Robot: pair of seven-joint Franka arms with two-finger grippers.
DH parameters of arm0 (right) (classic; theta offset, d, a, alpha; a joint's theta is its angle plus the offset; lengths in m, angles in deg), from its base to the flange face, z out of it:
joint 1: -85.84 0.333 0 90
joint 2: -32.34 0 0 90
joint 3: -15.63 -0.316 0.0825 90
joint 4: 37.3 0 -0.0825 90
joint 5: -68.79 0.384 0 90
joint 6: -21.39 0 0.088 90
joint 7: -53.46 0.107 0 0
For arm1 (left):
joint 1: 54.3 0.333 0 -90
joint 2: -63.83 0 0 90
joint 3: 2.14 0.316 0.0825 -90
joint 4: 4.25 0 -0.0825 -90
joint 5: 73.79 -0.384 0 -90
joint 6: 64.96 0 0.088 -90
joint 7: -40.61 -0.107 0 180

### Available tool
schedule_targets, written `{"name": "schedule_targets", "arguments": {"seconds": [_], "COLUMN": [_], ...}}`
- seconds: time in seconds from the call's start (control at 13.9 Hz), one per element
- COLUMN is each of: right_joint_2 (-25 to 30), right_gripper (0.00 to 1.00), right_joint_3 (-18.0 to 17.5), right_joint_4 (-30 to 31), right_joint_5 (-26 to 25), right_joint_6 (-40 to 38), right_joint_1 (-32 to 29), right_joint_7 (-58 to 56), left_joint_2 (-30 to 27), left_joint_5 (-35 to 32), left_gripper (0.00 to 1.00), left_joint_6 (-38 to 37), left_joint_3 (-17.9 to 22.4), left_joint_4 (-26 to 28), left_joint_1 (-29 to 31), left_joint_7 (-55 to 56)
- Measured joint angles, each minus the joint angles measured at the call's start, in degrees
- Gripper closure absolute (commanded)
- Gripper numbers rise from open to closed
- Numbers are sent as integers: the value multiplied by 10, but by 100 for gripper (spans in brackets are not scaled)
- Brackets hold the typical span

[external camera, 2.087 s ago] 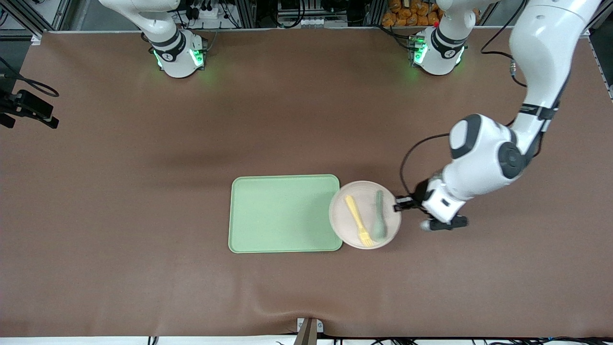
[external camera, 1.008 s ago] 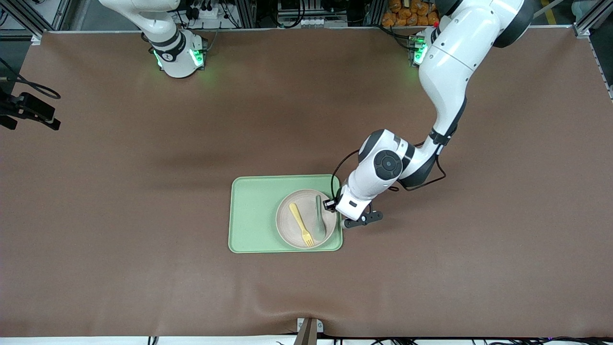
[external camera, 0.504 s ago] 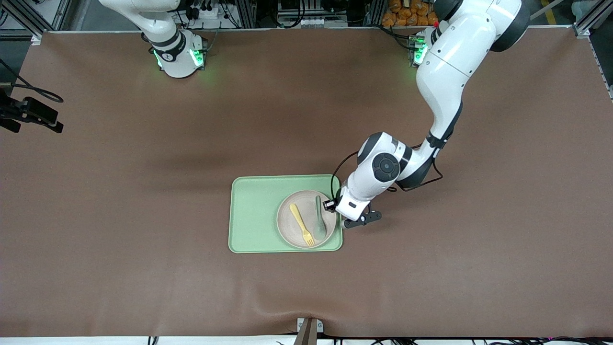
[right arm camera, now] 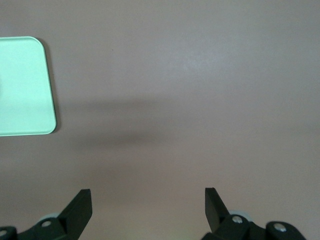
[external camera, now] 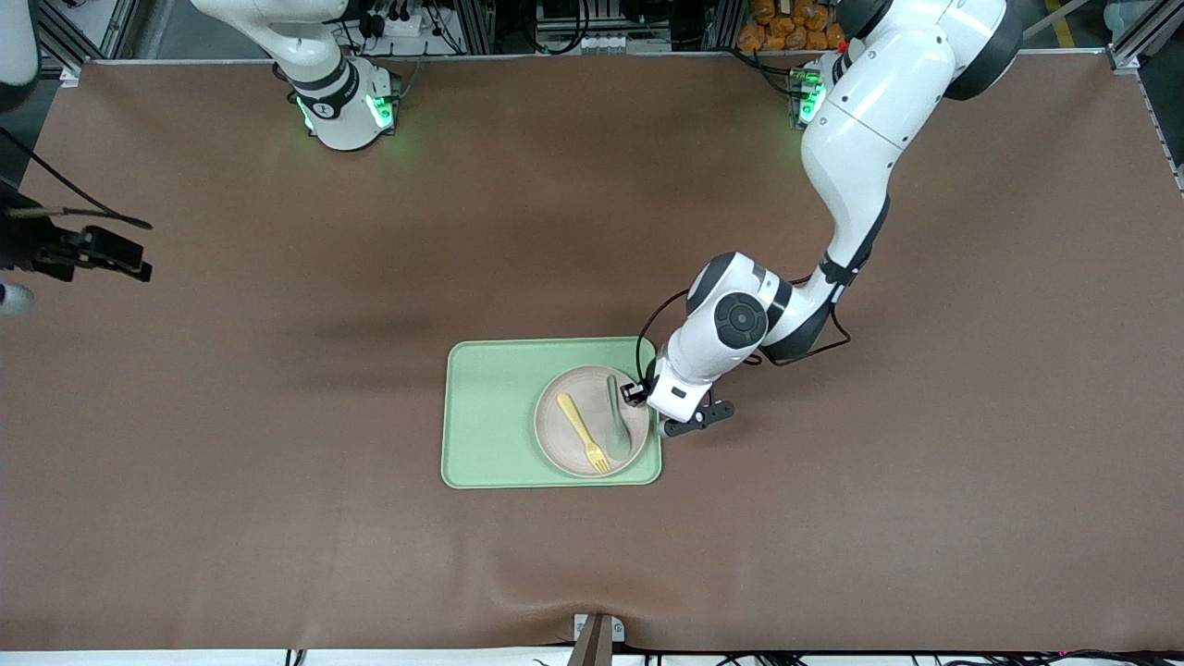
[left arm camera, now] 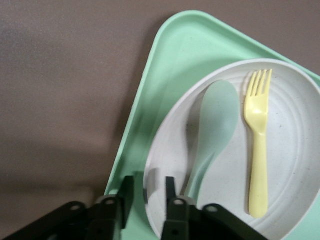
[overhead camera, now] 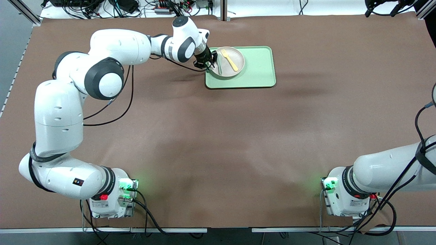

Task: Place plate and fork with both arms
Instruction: 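Lower the plate onto the tray and open the left gripper, then raise the left gripper away while the right gripper reaches the plate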

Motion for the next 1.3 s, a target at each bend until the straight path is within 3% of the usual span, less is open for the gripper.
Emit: {"name": "schedule_targets", "arguments": {"seconds": [0.29, 0.58, 0.72, 1.08, 1.3], "right_joint_2": [-8, -31, -58, -146, -217], "right_gripper": [0, 0, 0, 0, 0], "right_joint_3": [-3, -8, -10, -11, -11], "right_joint_4": [-2, -16, -26, -40, -98], "right_joint_5": [3, 8, 13, 21, 22], "right_joint_6": [8, 55, 87, 207, 236], "right_joint_1": [24, 87, 122, 217, 259], "right_joint_7": [0, 0, 1, 4, 4], "left_joint_2": [-32, -140, -197, -315, -370], "left_joint_5": [0, -20, -51, -55, -55], "left_gripper": [0, 0, 0, 0, 0], "left_joint_6": [-26, -144, -215, -383, -466], "left_joint_3": [0, 19, 23, 24, 24], "left_joint_4": [-11, -19, -20, -19, -18], "left_joint_1": [3, 18, 47, 107, 136], "left_joint_7": [2, 3, -3, -56, -101]}}
